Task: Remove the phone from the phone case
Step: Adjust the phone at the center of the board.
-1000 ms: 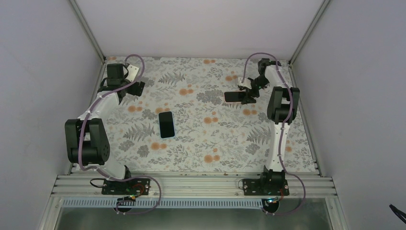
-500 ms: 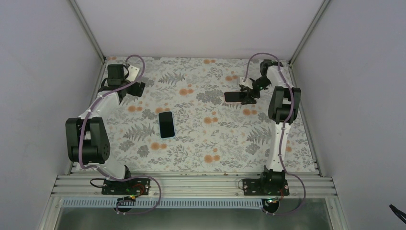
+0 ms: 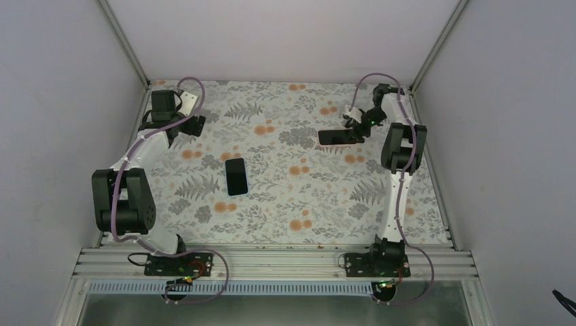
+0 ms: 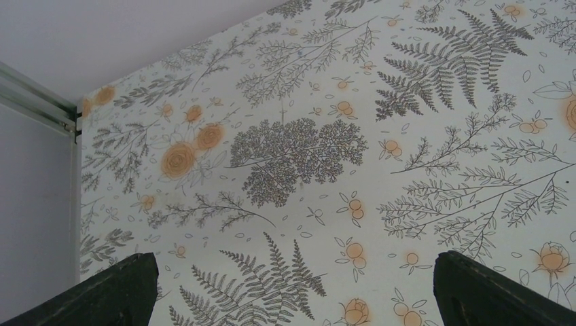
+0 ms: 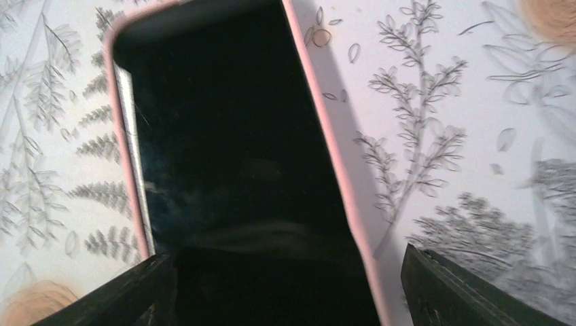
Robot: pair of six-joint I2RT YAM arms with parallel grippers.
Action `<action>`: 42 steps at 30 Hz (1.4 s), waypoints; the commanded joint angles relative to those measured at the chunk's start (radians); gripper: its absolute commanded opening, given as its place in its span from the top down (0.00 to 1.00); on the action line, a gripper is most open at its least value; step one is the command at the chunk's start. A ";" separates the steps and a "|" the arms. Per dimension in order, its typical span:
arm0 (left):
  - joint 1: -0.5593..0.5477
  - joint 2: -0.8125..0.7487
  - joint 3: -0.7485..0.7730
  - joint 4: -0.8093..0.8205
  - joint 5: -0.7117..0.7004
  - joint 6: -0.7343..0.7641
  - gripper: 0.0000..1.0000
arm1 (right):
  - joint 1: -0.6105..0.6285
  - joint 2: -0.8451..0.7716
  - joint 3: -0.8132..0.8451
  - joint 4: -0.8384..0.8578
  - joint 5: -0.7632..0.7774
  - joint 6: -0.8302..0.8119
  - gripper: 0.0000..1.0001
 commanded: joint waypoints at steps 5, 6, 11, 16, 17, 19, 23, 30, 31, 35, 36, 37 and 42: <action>0.005 -0.051 -0.005 -0.023 0.023 0.009 0.00 | -0.008 -0.025 -0.127 -0.031 0.011 0.087 0.15; 0.005 -0.054 -0.005 -0.025 0.026 0.008 0.00 | -0.008 -0.053 -0.168 -0.031 0.019 0.087 0.16; 0.006 -0.080 -0.017 -0.030 0.036 0.013 0.00 | -0.004 -0.212 -0.449 -0.031 0.068 0.069 0.19; 0.006 -0.090 -0.041 -0.027 0.044 0.022 0.00 | 0.108 -0.429 -0.802 -0.033 0.091 0.135 0.10; 0.006 -0.091 -0.044 -0.025 0.044 0.022 0.00 | 0.144 -0.483 -0.865 -0.034 0.062 0.127 0.10; 0.005 -0.087 -0.048 -0.019 0.044 0.021 0.00 | 0.211 -0.589 -0.955 -0.033 0.007 0.059 0.10; 0.006 -0.062 -0.037 -0.014 0.054 0.015 0.00 | 0.159 -0.640 -0.841 -0.031 -0.158 0.034 0.13; 0.003 -0.049 -0.024 0.005 0.020 0.060 0.00 | 0.008 -0.675 -0.673 0.043 -0.202 -0.057 0.10; 0.003 -0.042 -0.017 0.015 0.008 0.065 0.00 | 0.007 -0.672 -0.669 0.105 -0.164 -0.024 0.10; 0.003 0.019 0.030 0.032 -0.020 0.057 0.00 | 0.004 -0.530 -0.513 0.054 0.006 -0.002 0.28; 0.003 0.037 0.043 0.031 -0.021 0.054 0.00 | 0.005 -0.476 -0.458 -0.007 0.031 -0.023 0.50; 0.002 0.055 0.052 0.026 -0.021 0.054 0.00 | 0.007 -0.432 -0.428 -0.028 0.070 0.006 0.71; -0.003 0.112 0.107 -0.046 -0.069 0.062 0.00 | 0.016 -0.441 -0.574 -0.029 0.176 -0.035 0.96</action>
